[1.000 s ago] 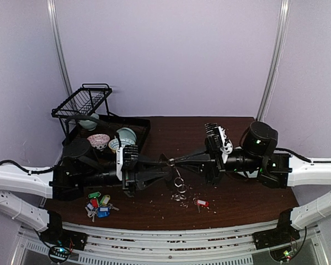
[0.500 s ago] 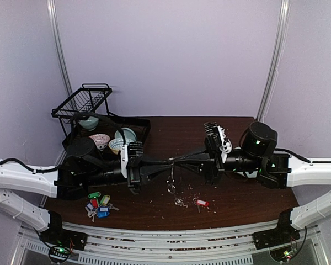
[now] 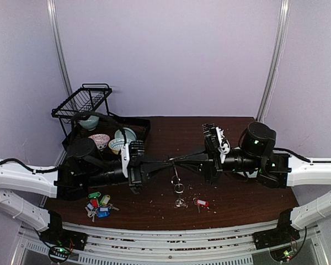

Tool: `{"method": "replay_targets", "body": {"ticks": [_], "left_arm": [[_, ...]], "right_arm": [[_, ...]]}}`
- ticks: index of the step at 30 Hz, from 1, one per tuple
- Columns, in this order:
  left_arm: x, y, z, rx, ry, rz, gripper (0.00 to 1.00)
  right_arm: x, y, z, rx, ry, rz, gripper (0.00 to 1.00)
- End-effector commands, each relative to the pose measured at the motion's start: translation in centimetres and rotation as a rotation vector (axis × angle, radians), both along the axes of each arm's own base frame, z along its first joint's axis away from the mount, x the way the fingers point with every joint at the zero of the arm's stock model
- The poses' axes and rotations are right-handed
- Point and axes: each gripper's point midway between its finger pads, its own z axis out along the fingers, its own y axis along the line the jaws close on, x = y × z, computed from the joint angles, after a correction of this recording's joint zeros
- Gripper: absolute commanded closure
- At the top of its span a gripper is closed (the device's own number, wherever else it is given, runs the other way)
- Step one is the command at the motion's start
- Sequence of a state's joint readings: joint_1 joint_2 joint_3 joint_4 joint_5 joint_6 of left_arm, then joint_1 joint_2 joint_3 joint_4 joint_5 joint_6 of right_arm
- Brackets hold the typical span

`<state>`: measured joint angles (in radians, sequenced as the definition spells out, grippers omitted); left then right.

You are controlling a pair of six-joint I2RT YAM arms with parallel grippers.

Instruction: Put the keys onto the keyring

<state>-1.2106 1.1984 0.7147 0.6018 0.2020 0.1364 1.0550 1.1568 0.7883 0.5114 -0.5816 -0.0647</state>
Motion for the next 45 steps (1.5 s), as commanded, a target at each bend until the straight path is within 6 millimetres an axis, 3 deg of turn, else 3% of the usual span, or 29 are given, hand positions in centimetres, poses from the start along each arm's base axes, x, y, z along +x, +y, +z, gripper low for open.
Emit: {"method": "replay_targets", "body": {"ticks": [1,3,5,10,14,23,30,34,38,43,45], "left_arm": [[0.6,0.7,2.7,-0.066,-0.058,0.047,1.0],[0.3,1.2,2.3,-0.057,-0.103,0.047,1.0],[-0.7,1.6,2.1,-0.044,-0.177,0.013,1.0],[-2.9,2.0,1.7,0.051,-0.353,-0.089,1.0],[-4.8,1.9,1.0,0.169,-0.403,-0.226,1.0],[-8.8,3.3,5.5,0.045,-0.475,-0.447,1.0],[-9.9,3.1,6.5,0.022,-0.486,-0.528,1.0],[-10.1,2.9,6.6,0.031,-0.49,-0.549,1.0],[-8.3,2.0,5.9,0.079,-0.472,-0.452,1.0],[-0.4,1.2,1.6,0.257,-0.429,0.026,1.0],[1.2,1.6,-0.3,0.338,-0.462,0.159,1.0]], "right_arm": [[-0.7,0.0,0.9,0.002,-0.023,0.024,1.0],[-1.0,-0.2,0.8,-0.006,-0.036,0.037,1.0],[-1.2,-0.5,0.6,-0.02,-0.043,0.041,0.83],[-2.0,-2.0,0.8,-0.037,-0.091,0.039,0.72],[-2.0,-2.9,0.9,-0.051,-0.107,0.012,0.7],[-1.5,-4.7,-0.1,-0.044,-0.156,-0.076,0.68],[-0.5,-5.9,-1.7,-0.086,-0.153,-0.159,0.67],[1.4,-6.2,-2.1,-0.095,-0.076,-0.263,0.66],[5.1,-6.3,-4.4,-0.188,0.072,-0.429,0.6],[10.1,-7.5,-10.9,-0.431,0.35,-0.625,0.57],[11.1,-8.3,-13.7,-0.505,0.465,-0.659,0.57]]}}
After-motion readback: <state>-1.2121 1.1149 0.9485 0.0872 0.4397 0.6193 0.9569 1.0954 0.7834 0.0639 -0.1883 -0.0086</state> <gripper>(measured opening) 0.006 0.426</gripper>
